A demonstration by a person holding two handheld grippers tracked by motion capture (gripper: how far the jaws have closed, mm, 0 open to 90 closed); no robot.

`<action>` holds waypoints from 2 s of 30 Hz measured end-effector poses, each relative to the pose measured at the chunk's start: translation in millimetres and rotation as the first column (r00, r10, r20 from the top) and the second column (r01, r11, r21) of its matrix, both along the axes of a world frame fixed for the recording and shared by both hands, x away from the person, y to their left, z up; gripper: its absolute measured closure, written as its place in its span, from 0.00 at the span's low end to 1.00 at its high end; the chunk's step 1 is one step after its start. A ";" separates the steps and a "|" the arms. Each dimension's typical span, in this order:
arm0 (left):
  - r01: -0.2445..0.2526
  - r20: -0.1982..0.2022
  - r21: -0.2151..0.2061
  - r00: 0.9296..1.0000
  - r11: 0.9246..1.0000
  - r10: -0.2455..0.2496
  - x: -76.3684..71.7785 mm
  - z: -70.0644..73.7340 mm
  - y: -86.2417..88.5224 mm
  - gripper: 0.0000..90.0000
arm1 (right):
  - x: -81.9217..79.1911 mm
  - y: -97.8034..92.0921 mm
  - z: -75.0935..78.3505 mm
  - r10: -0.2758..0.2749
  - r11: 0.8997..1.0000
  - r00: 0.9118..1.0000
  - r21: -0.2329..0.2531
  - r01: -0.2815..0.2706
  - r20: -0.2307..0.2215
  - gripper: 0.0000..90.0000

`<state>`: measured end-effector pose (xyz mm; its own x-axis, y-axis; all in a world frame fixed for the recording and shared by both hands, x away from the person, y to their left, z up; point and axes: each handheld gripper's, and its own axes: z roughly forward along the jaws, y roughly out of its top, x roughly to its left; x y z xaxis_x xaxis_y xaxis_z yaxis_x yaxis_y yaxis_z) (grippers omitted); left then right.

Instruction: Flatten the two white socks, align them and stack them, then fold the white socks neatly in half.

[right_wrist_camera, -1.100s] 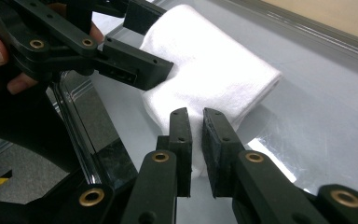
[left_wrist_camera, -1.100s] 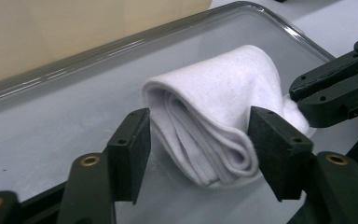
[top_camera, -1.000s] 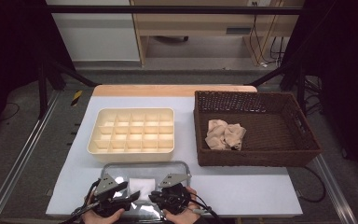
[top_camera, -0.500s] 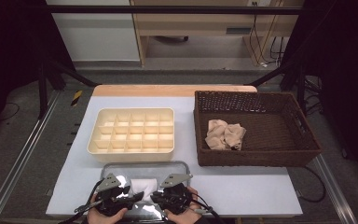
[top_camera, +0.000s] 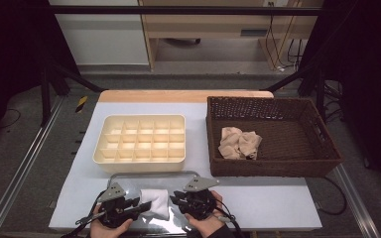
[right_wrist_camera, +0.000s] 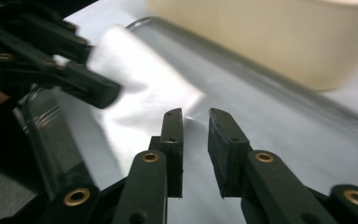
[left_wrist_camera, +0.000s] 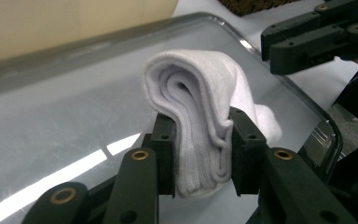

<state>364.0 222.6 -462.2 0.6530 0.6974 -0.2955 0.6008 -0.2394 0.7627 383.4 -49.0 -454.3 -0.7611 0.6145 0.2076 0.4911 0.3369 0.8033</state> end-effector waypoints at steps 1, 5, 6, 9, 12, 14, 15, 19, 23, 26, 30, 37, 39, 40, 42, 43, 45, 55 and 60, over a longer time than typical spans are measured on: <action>-0.004 0.008 0.004 1.000 1.000 0.003 0.1 2.0 0.8 0.74 | 1.2 -4.0 0.9 -0.015 1.000 1.000 0.003 0.015 0.007 0.83; -0.010 0.043 0.002 0.999 1.000 0.010 1.5 9.4 5.6 0.74 | 6.2 -20.2 3.9 -0.075 0.997 0.996 -0.008 0.075 0.040 0.81; -0.014 0.056 0.008 0.998 1.000 0.013 2.1 11.0 7.1 0.74 | 7.6 -24.4 4.4 -0.089 0.996 0.995 -0.010 0.089 0.049 0.80; -0.029 0.079 0.012 0.996 1.000 0.028 3.1 15.5 11.0 0.74 | 11.2 -36.9 5.6 -0.134 0.991 0.989 -0.023 0.136 0.061 0.78; -0.040 0.097 0.026 0.995 0.999 0.038 5.0 18.1 14.9 0.74 | 14.0 -48.1 6.8 -0.175 0.984 0.982 -0.033 0.177 0.067 0.76; -0.049 0.111 0.035 0.993 0.998 0.044 6.4 19.0 17.1 0.74 | 15.5 -56.9 7.4 -0.194 0.980 0.978 -0.027 0.197 0.069 0.75; -0.054 0.112 0.038 0.992 0.998 0.049 6.9 19.5 17.8 0.74 | 15.7 -62.2 7.9 -0.206 0.978 0.976 -0.026 0.208 0.064 0.75; -0.064 0.116 0.044 0.992 0.997 0.059 9.0 22.0 22.3 0.74 | 13.9 -78.1 8.7 -0.233 0.971 0.971 -0.037 0.235 0.059 0.74; -0.075 0.128 0.054 0.989 0.996 0.068 11.8 26.4 28.1 0.74 | 9.5 -93.7 9.5 -0.257 0.964 0.964 -0.053 0.261 0.061 0.72; -0.094 0.142 0.061 0.986 0.994 0.085 15.2 31.0 34.3 0.74 | 7.1 -109.1 10.3 -0.290 0.955 0.955 -0.051 0.293 0.058 0.71; -0.119 0.159 0.058 0.981 0.991 0.108 20.0 39.8 44.5 0.74 | 4.9 -125.8 9.3 -0.334 0.940 0.941 -0.059 0.337 0.055 0.69; -0.143 0.185 0.063 0.974 0.988 0.129 28.0 56.4 55.0 0.73 | 1.1 -141.5 6.7 -0.378 0.922 0.924 -0.072 0.381 0.057 0.67; -0.144 0.190 0.067 0.973 0.987 0.129 31.6 61.5 56.3 0.73 | 0.8 -144.4 6.4 -0.383 0.919 0.922 -0.071 0.387 0.055 0.67; -0.147 0.194 0.070 0.972 0.987 0.131 33.5 64.2 56.9 0.73 | 0.6 -145.3 6.3 -0.389 0.917 0.920 -0.071 0.392 0.053 0.67; -0.153 0.198 0.071 0.971 0.986 0.136 37.3 69.5 58.1 0.73 | 0.7 -147.3 5.9 -0.391 0.916 0.919 -0.072 0.394 0.056 0.67; -0.155 0.204 0.073 0.969 0.985 0.137 38.8 72.1 58.5 0.73 | 0.3 -148.1 6.0 -0.397 0.914 0.916 -0.071 0.400 0.049 0.67; -0.159 0.212 0.081 0.967 0.984 0.139 41.9 77.5 59.2 0.73 | 0.3 -150.1 5.6 -0.396 0.914 0.916 -0.073 0.399 0.055 0.66; -0.166 0.233 0.120 0.963 0.979 0.135 59.1 96.4 53.9 0.73 | -0.2 -152.7 5.7 -0.405 0.910 0.913 -0.077 0.408 0.056 0.66; -0.170 0.246 0.156 0.961 0.973 0.128 68.7 104.8 48.5 0.73 | -0.4 -152.5 6.1 -0.405 0.910 0.913 -0.078 0.408 0.054 0.66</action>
<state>432.7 271.1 -357.4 0.5737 0.8190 -0.0138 0.4509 -0.3017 0.8401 383.0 -201.4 -448.2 -0.4477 0.8865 0.1171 0.5715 0.1829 0.8000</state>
